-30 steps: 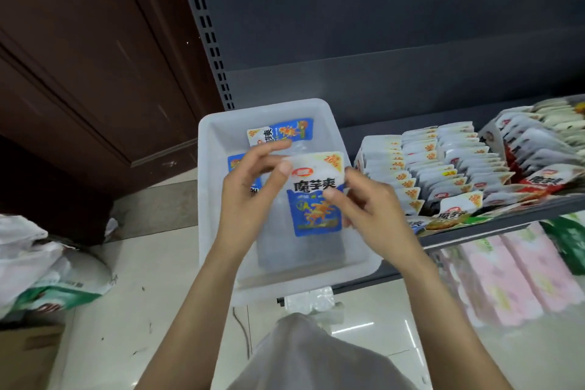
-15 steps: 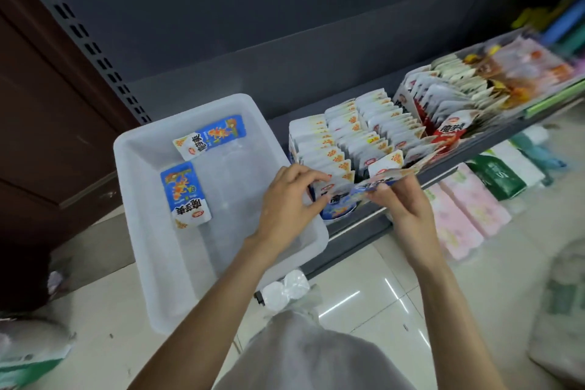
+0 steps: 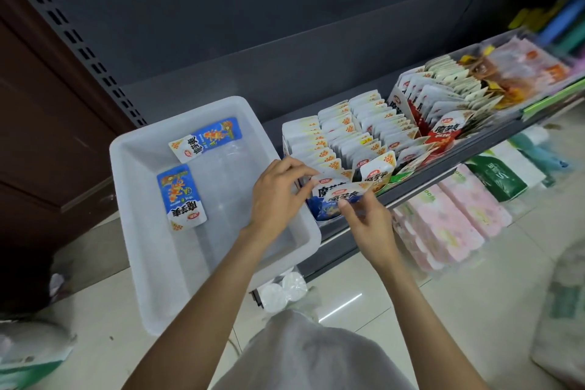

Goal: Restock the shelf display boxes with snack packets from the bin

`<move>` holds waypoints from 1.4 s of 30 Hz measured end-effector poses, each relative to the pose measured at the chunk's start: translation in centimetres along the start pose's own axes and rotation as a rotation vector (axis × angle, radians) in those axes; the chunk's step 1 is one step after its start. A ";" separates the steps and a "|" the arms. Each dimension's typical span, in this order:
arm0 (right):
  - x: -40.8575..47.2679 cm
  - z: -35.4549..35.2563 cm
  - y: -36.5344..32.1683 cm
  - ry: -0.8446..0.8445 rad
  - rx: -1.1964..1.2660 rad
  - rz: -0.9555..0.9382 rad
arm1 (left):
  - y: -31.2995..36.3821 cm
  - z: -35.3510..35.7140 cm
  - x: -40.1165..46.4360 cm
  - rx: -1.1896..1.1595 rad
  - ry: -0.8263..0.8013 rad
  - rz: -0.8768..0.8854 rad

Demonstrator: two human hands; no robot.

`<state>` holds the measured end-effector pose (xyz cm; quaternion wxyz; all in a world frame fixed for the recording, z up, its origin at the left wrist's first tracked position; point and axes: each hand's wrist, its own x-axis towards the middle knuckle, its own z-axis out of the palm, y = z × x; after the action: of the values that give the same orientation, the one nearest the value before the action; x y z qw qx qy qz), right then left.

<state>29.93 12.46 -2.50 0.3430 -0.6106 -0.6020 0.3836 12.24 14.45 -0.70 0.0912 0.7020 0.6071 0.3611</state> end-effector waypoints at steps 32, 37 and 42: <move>7.3 19.5 -8.4 -0.716 -0.665 -0.597 | -12.8 -3.4 -7.2 0.392 -0.536 -0.626; 9.2 21.8 -7.1 -0.861 -0.879 -0.648 | -12.4 -5.2 -7.6 0.284 -0.308 -0.652; 8.1 21.7 -7.1 -0.784 -1.022 -0.552 | -13.6 -4.9 -7.3 0.303 -0.317 -0.922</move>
<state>7.32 19.92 -6.93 -0.1447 -0.3366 -0.9194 0.1432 -1.47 9.59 -7.71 0.2292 0.4125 0.8780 0.0800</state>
